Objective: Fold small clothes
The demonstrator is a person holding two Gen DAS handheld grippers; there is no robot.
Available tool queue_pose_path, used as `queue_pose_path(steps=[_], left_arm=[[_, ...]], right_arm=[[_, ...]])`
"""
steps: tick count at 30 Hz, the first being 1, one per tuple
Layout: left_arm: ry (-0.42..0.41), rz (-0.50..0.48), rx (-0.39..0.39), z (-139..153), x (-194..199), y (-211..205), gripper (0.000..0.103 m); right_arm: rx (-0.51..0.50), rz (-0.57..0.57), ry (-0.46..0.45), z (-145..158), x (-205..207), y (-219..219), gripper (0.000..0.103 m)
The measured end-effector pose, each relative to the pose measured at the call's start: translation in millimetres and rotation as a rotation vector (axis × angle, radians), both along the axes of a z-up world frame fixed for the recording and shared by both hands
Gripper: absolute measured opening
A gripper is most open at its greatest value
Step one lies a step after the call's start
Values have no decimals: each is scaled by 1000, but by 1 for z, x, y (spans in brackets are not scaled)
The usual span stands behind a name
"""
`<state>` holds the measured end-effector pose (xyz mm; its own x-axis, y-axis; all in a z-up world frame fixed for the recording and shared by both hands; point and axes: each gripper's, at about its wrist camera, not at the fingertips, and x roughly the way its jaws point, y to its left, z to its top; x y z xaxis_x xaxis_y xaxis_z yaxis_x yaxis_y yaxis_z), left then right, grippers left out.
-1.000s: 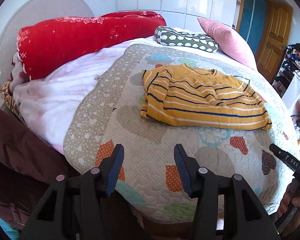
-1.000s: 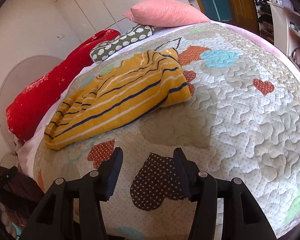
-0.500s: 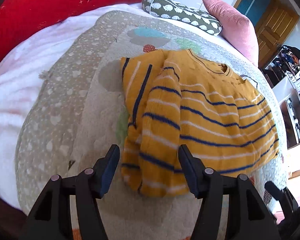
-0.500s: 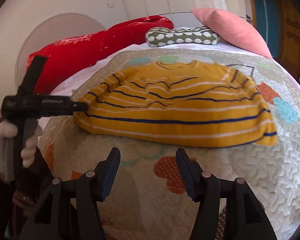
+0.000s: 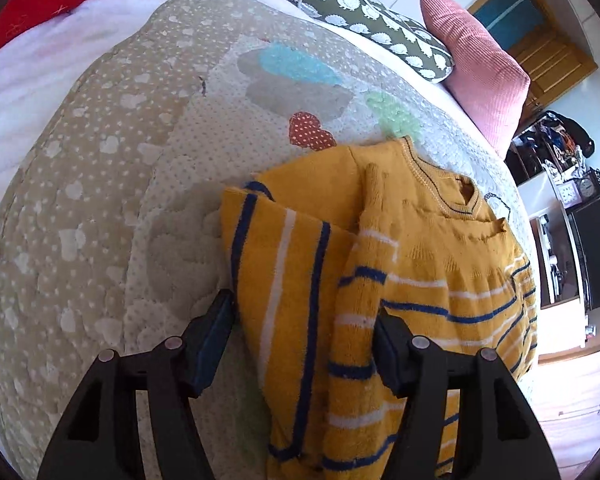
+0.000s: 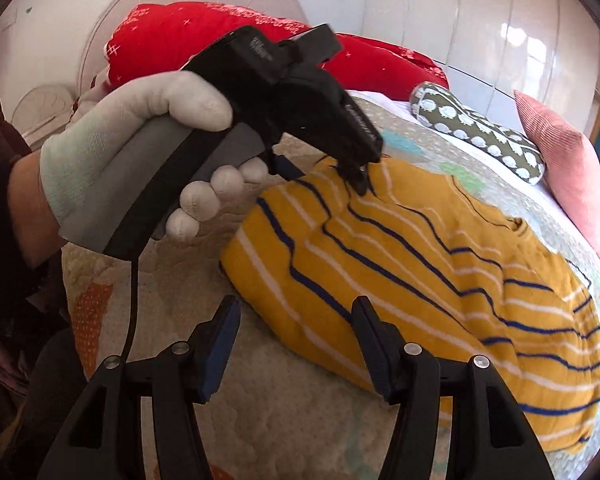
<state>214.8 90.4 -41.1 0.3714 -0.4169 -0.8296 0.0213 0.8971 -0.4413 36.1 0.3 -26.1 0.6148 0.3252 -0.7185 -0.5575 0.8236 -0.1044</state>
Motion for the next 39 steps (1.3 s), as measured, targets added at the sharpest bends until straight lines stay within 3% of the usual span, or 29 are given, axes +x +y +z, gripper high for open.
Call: queue_pose_path(steps=[3, 5, 7, 8, 9, 10, 11, 12, 18, 24, 27, 31, 34, 37, 39], left_arm=[[18, -58, -50, -2, 8, -1, 73], [34, -75, -54, -4, 12, -2, 73], [36, -76, -61, -3, 12, -2, 47], [48, -89, -103, -4, 12, -1, 14], [56, -82, -152, -3, 10, 0, 14], [43, -64, -142, 0, 8, 1, 14], [34, -56, -130, 4, 5, -2, 14], [29, -45, -114, 9, 3, -5, 14], [-20, -51, -29, 59, -1, -47, 13], [-97, -226, 56, 110, 8, -179, 13], [-98, -323, 99, 107, 9, -261, 13], [-58, -383, 117, 85, 7, -330, 17], [-48, -384, 57, 85, 0, -337, 18], [-109, -369, 68, 106, -15, -320, 23], [-155, -339, 105, 117, -28, -299, 39]], right_arm=[[-24, 20, 4, -11, 11, 22, 62], [-51, 15, -41, -14, 15, 34, 62], [-82, 16, -89, -17, 16, 44, 62], [-94, 20, -109, -19, 17, 48, 62], [-101, 22, -123, -20, 17, 50, 51], [-106, 26, -123, -21, 19, 52, 26], [-118, 15, -129, -20, 20, 53, 17], [-103, 3, -137, -17, 21, 50, 15], [65, -85, -167, 23, 19, -7, 13], [219, -273, -224, 61, 14, -113, 13], [311, -408, -200, 67, 11, -181, 13], [375, -597, -131, 46, 10, -265, 13], [486, -679, 1, 19, 21, -315, 13], [543, -721, 95, -2, 28, -338, 14], [592, -722, 109, -7, 21, -347, 16]])
